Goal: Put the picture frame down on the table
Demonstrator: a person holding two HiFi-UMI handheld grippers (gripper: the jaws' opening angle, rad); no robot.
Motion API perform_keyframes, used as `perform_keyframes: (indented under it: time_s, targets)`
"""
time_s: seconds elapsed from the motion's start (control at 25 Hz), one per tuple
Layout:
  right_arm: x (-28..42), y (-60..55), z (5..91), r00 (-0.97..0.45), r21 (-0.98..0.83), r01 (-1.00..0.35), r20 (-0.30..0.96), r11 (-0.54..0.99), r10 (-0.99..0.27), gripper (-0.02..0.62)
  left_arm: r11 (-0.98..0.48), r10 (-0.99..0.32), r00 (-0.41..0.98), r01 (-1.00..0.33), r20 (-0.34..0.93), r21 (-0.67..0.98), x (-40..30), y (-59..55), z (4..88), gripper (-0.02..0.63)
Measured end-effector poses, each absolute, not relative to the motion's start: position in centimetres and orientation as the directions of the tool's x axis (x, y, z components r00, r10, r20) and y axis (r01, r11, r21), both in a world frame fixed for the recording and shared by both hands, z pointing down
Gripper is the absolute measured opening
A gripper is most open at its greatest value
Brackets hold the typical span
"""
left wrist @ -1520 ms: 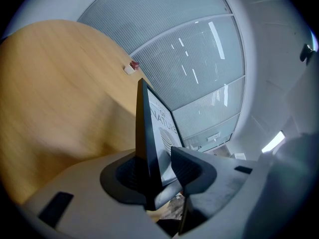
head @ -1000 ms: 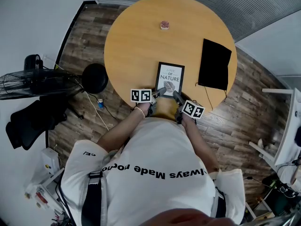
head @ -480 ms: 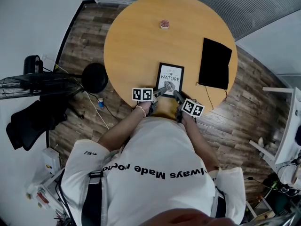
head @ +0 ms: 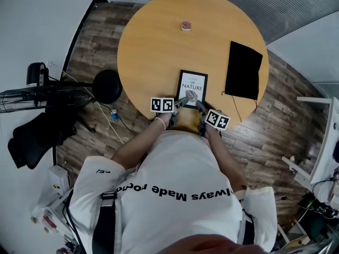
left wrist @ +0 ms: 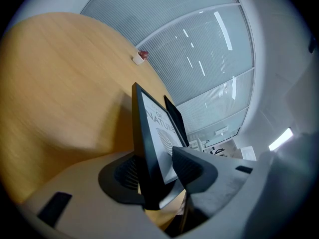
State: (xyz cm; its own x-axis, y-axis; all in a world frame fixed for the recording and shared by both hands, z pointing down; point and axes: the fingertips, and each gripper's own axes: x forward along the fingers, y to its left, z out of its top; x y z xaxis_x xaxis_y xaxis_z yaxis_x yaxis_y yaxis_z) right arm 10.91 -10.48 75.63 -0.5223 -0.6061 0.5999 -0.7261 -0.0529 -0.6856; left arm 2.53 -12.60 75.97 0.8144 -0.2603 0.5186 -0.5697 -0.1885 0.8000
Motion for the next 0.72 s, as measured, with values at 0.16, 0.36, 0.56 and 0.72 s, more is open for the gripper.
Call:
perform_keyframes:
  time_s: [0.16, 0.36, 0.56, 0.72]
  targets:
    - [10.8, -10.4, 75.9, -0.517, -0.684, -0.727, 0.608, -0.067, -0.603, 0.166, -0.189, -0.255, 0.810, -0.578, 0.529, 0.794, 2.4, -12.6, 76.2, 0.169]
    - [10.8, -10.4, 76.4, -0.511, -0.676, -0.733, 0.622, -0.077, -0.594, 0.166, -0.188, -0.243, 0.802, -0.591, 0.546, 0.785, 2.4, -12.5, 76.8, 0.173]
    - [10.9, -10.4, 77.0, -0.509, -0.670, -0.738, 0.630, -0.081, -0.586, 0.167, -0.186, -0.238, 0.795, -0.601, 0.557, 0.778, 2.5, -12.6, 77.4, 0.178]
    - [11.0, -10.4, 77.3, -0.506, -0.665, -0.742, 0.639, -0.085, -0.580, 0.166, -0.192, -0.236, 0.790, -0.609, 0.566, 0.770, 2.5, -12.7, 77.6, 0.183]
